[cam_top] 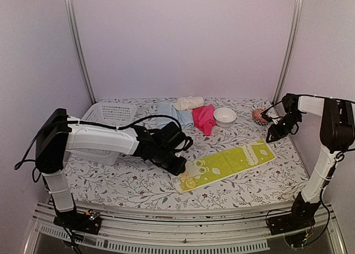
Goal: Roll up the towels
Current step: Pick up the towel from the center of the board.
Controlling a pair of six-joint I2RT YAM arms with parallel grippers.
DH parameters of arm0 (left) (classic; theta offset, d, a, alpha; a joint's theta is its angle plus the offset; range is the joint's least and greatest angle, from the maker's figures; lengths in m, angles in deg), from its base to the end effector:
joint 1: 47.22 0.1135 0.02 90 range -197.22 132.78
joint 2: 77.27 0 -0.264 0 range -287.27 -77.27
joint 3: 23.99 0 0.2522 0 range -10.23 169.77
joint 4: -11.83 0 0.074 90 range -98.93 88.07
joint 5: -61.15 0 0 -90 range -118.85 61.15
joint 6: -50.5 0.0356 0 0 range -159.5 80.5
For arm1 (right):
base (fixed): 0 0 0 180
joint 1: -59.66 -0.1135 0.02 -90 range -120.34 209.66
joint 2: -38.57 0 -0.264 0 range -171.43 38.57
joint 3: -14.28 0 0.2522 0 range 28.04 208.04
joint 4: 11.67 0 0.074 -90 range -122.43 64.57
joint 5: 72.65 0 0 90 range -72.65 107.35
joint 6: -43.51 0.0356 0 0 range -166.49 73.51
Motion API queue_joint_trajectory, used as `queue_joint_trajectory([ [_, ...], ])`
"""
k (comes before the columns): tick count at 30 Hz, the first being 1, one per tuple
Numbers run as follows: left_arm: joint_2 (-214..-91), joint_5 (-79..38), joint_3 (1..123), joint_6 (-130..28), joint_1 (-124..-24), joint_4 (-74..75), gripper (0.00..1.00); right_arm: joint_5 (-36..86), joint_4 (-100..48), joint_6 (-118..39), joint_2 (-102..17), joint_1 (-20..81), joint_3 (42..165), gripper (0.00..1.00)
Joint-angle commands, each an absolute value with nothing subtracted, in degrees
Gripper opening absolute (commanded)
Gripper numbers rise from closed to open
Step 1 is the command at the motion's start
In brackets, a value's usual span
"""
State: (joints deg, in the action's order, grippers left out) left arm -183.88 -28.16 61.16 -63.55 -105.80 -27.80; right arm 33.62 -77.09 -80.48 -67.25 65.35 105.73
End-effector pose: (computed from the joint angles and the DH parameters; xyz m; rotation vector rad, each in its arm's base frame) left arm 0.1994 -0.3272 0.1783 0.8145 2.6066 -0.4771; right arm 0.3547 -0.0253 0.1984 -0.7355 2.7679 0.2982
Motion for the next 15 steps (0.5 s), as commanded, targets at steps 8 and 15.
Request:
queue_joint_trajectory([
  [8, -188.6, -26.1, 66.4, -65.0, -104.5, -22.6, 0.22, 28.8, -74.7, -75.8, -72.8, 65.5, 107.4, 0.37],
  [15, -189.0, -26.1, 66.0, -65.0, -104.6, -22.4, 0.23, 28.2, -74.6, -75.6, -74.3, 65.6, 106.7, 0.34],
])
